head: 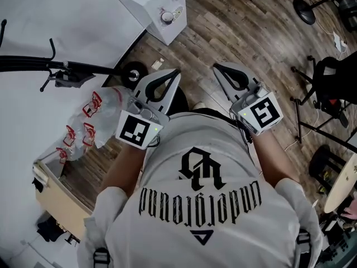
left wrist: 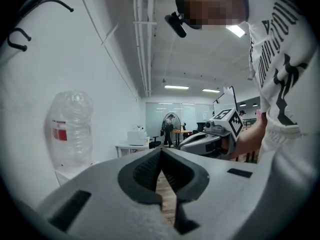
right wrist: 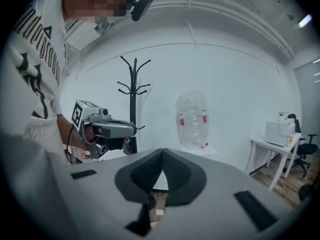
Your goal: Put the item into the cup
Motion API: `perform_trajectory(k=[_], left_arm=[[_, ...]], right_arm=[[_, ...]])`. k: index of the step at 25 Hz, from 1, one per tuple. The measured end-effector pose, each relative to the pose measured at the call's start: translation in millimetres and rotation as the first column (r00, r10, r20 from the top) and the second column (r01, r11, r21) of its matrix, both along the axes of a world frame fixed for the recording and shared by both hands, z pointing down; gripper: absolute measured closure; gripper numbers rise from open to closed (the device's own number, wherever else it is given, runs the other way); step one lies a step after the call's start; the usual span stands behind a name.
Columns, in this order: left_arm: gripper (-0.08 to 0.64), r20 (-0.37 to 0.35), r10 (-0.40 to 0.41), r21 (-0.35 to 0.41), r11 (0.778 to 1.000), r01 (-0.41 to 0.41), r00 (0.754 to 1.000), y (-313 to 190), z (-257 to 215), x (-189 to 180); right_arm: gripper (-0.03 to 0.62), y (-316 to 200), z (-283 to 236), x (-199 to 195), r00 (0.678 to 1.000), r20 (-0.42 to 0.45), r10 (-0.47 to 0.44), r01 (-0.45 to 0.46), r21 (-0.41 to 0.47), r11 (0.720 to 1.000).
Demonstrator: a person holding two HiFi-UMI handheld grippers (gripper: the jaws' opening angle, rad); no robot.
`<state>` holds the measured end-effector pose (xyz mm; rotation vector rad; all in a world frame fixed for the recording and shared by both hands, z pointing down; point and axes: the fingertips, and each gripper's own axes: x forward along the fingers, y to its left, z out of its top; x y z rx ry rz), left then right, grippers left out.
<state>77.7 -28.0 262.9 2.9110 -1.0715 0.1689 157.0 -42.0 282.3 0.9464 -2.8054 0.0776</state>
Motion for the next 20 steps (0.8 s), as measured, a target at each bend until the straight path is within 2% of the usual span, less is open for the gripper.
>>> perform_trajectory(k=[5, 11, 20], left_arm=[[0.554, -0.002, -0.031, 0.034, 0.999, 0.031, 1.000, 9, -27, 1], [0.552, 0.028, -0.033, 0.039, 0.999, 0.032, 0.999, 23, -50, -10], [0.552, 0.067, 0.008, 0.039, 0.999, -0.010, 0.998, 54, -54, -42]], right_arm=[[0.588, 14, -13, 10, 1.000, 0.023, -0.014, 0.013, 0.001, 1.000], [0.587, 28, -30, 0, 0.998, 0.045, -0.033, 0.033, 0.009, 0.999], [0.588, 62, -50, -28, 0.997, 0.077, -0.001, -0.003, 0.057, 0.998]])
